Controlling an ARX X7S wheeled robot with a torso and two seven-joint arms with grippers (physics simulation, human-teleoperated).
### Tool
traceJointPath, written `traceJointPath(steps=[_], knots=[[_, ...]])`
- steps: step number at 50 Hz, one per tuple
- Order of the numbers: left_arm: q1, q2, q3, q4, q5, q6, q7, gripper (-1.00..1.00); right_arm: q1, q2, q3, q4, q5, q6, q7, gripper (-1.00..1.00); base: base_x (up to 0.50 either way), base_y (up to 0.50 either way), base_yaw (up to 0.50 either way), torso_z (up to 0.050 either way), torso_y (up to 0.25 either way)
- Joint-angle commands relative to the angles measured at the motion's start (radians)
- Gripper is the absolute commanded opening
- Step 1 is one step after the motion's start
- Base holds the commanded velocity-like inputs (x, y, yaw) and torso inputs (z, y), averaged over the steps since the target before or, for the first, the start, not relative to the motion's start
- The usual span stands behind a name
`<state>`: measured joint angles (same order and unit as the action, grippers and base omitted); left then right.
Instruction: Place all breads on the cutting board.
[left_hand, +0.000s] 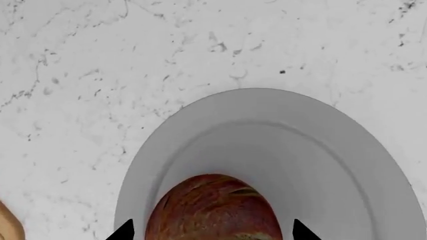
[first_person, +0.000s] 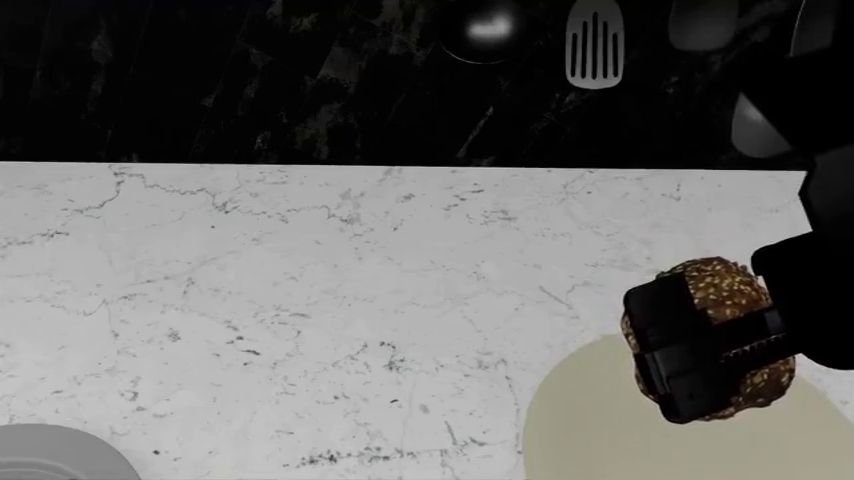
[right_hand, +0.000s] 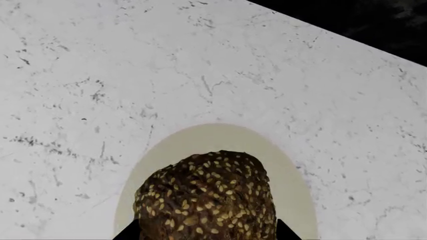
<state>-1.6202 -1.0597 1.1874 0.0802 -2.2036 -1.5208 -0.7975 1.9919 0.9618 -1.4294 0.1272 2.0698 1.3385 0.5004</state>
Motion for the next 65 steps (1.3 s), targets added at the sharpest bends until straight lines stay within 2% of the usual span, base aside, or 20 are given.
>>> traceJointPath(steps=[1, 16, 27, 45, 46, 57, 65], knots=[[0.03, 0.004, 0.01, 0.006, 0.06, 0.021, 0.039, 1.0, -0.003, 0.008, 0.006, -0.01, -0.022, 0.0, -0.016, -1.0, 0.0, 0.0, 0.0, 0.0, 0.0], [0.1, 0.021, 0.011, 0.005, 0.173, 0.056, 0.117, 1.0, -0.007, 0.03, -0.004, -0.025, -0.012, -0.002, 0.003, -1.0, 0.0, 0.0, 0.0, 0.0, 0.0], [0.111, 0.007, 0.027, 0.017, 0.164, 0.071, 0.111, 1.0, 0.002, 0.021, -0.005, -0.017, -0.01, 0.002, 0.001, -1.0, 0.0, 0.0, 0.0, 0.0, 0.0], [0.151, 0.0, 0.042, 0.029, 0.239, 0.088, 0.156, 1.0, -0.014, 0.027, -0.007, -0.022, -0.02, -0.012, -0.006, -1.0, 0.0, 0.0, 0.0, 0.0, 0.0], [0.153, 0.0, 0.043, 0.032, 0.244, 0.087, 0.157, -1.0, -0.013, 0.027, -0.007, -0.022, -0.02, -0.012, -0.006, -1.0, 0.0, 0.0, 0.0, 0.0, 0.0], [0.135, -0.005, 0.042, 0.044, 0.225, 0.095, 0.153, -1.0, -0.016, 0.032, -0.009, -0.028, -0.016, -0.016, -0.001, -1.0, 0.0, 0.0, 0.0, 0.0, 0.0], [-0.011, 0.007, 0.001, 0.0, 0.137, 0.085, 0.117, -1.0, -0.004, 0.027, -0.007, -0.019, -0.019, -0.013, 0.0, -1.0, 0.0, 0.0, 0.0, 0.0, 0.0]])
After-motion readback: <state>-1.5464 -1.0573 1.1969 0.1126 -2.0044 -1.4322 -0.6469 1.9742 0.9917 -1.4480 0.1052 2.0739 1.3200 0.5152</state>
